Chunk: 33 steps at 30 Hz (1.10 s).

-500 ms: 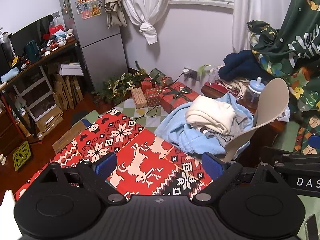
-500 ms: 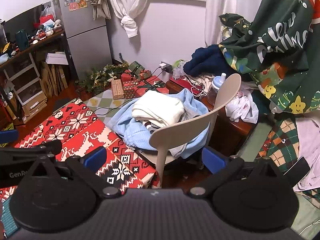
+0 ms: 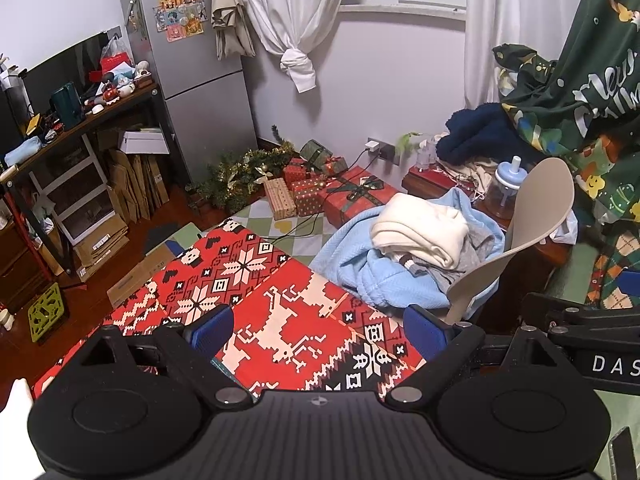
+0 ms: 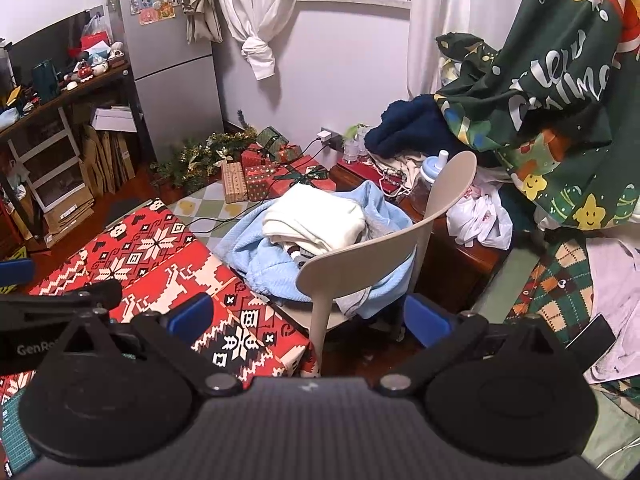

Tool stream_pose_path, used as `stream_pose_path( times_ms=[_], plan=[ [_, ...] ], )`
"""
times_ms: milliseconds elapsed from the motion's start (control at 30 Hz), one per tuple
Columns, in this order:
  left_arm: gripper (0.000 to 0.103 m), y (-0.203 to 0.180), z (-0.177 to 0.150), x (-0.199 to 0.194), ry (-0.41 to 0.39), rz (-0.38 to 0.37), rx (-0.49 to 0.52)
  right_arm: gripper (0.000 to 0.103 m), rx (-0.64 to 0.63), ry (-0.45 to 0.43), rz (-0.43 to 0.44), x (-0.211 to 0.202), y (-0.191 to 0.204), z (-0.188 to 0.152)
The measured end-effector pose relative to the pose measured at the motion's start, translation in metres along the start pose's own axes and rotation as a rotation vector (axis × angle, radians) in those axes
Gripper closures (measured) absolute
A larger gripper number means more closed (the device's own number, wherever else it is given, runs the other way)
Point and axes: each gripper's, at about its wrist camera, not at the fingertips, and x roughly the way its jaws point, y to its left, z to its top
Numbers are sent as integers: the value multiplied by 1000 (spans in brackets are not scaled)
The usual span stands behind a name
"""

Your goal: Fold clothes

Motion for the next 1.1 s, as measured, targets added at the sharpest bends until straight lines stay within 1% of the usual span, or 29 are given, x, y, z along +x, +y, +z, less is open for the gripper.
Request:
stream_pose_path(
  times_ms=[467, 767, 1100],
  plan=[
    [11, 3, 0, -6, -12, 1, -1, 0, -1, -12, 5, -10, 1, 2],
    [11, 5, -4, -5, -9, -8, -4, 0, -4, -8, 0, -10, 0, 3],
    [11, 2, 3, -1, -1, -11, -1, 0, -2, 7, 5, -3, -4, 8]
  ],
)
